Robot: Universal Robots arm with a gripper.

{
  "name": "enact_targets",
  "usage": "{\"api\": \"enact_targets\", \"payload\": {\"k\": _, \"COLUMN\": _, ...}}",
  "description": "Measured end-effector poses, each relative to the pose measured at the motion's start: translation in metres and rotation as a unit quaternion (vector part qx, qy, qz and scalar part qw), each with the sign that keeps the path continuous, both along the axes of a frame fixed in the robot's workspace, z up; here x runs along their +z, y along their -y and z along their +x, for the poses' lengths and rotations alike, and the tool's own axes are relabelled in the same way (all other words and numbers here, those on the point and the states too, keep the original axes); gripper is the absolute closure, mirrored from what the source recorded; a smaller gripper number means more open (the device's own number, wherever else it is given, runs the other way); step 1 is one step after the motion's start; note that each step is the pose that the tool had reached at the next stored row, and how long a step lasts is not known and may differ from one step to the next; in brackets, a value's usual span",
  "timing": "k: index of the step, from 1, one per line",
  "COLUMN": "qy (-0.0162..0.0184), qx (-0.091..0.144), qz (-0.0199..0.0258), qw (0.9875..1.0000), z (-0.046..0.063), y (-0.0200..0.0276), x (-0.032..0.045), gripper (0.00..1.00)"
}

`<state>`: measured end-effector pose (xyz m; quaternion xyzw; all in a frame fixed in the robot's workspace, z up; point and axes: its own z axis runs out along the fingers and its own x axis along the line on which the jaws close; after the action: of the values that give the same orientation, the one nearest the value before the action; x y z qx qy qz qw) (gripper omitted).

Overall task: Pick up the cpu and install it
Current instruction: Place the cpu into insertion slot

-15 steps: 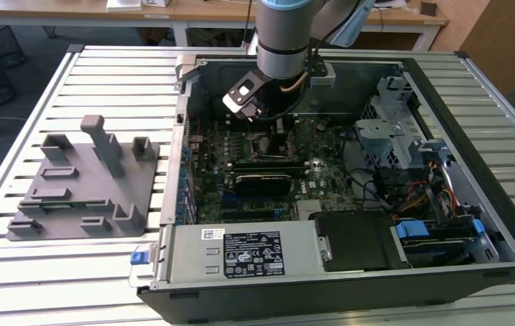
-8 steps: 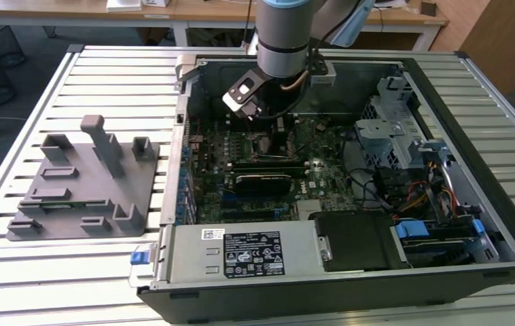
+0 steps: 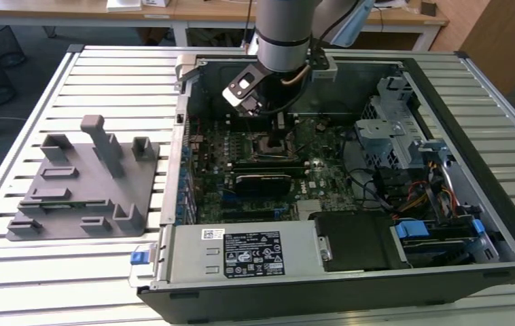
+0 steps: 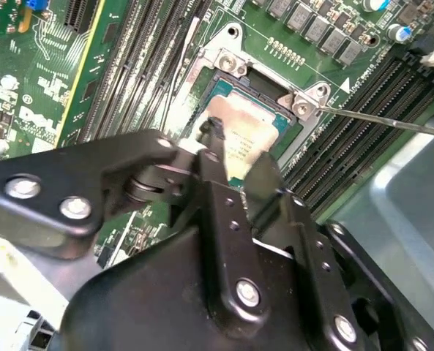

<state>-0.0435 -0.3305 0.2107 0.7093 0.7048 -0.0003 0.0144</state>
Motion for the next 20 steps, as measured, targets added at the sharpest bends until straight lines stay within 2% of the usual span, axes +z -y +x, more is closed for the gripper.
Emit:
{"api": "enact_targets", "payload": {"k": 1, "qy": 0.0000, "qx": 0.000, "qz": 0.0000, "qw": 1.0000, "z": 0.000, "y": 0.0000, "x": 0.0013, "gripper": 0.60}}
{"api": "enact_targets", "payload": {"k": 3, "qy": -0.0001, "qx": 0.000, "qz": -0.0001, "qw": 1.0000, "z": 0.000, "y": 0.0000, "x": 0.0041, "gripper": 0.72}}
{"api": "enact_targets", "payload": {"k": 4, "qy": -0.0001, "qx": 0.000, "qz": 0.0000, "qw": 1.0000, "z": 0.000, "y": 0.0000, "x": 0.0053, "gripper": 0.72}}
{"api": "enact_targets", "payload": {"k": 7, "qy": -0.0002, "qx": 0.000, "qz": -0.0001, "qw": 1.0000, "z": 0.000, "y": 0.0000, "x": 0.0085, "gripper": 0.89}}
{"api": "enact_targets", "payload": {"k": 20, "qy": -0.0007, "qx": 0.000, "qz": -0.0002, "qw": 1.0000, "z": 0.000, "y": 0.0000, "x": 0.0141, "gripper": 0.89}}
